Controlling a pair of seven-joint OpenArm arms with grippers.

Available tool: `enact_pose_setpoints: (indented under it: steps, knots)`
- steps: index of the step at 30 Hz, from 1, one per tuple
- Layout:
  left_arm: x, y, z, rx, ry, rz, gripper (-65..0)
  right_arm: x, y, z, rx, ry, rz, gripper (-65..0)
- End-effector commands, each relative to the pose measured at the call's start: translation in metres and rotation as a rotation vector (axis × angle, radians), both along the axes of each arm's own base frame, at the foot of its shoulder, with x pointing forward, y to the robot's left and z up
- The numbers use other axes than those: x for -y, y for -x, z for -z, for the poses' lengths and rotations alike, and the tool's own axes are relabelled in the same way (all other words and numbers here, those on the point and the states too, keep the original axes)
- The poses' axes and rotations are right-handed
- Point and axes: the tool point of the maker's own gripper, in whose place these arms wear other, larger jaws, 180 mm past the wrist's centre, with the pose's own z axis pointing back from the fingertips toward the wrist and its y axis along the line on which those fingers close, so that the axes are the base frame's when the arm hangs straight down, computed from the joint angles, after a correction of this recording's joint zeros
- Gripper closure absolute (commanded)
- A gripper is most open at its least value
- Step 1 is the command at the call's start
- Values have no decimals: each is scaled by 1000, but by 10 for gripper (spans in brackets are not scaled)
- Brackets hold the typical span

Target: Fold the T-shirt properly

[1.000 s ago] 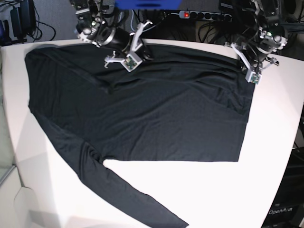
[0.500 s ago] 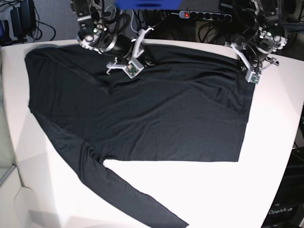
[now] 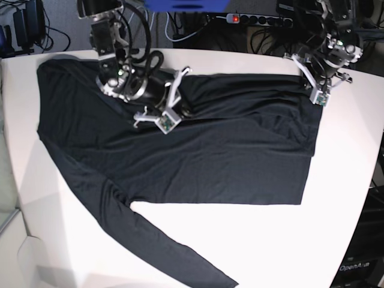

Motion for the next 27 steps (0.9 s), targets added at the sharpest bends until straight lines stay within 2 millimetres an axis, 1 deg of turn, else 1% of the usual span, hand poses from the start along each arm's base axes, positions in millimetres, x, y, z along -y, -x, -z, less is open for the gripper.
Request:
enact_pose_setpoints:
  steps: [1,3,6,9,11,13,16,19,24,26,27]
  knots:
    - [-6,14,9,-72,-37,5,0,-1,-13,-15,43,-18,3,-29]
    - [-6,14,9,-73,-39,5,0,10,-20,-14,45,32,-3,-28]
    - [-6,14,9,-74,-38,5,0,14,-22,-19,62,41,-1,-27]
    - [-6,14,9,-74,-38,5,0,26,-30,-22,75,51,27,-29]
    - [-6,15,9,-76,-39,5,0,33,-37,-31,102,57,49,-29]
    - [-7,15,9,-75,-40,4,0,47,-38,-35,118,76,69,-29]
    - [-8,14,6,-69,-45,1,0,63,-30,-32,118,119,66,-29]
    - [-8,11,5,-60,-44,2,0,80,-16,-29,116,169,52,-27]
    - [-7,8,3,-52,-42,2,0,96,8,-29,101,182,87,-26]
    - [-7,5,2,-46,-41,3,0,99,16,-25,81,185,96,-26]
    - [-7,1,1,-37,-43,3,0,100,19,-22,71,184,96,-26]
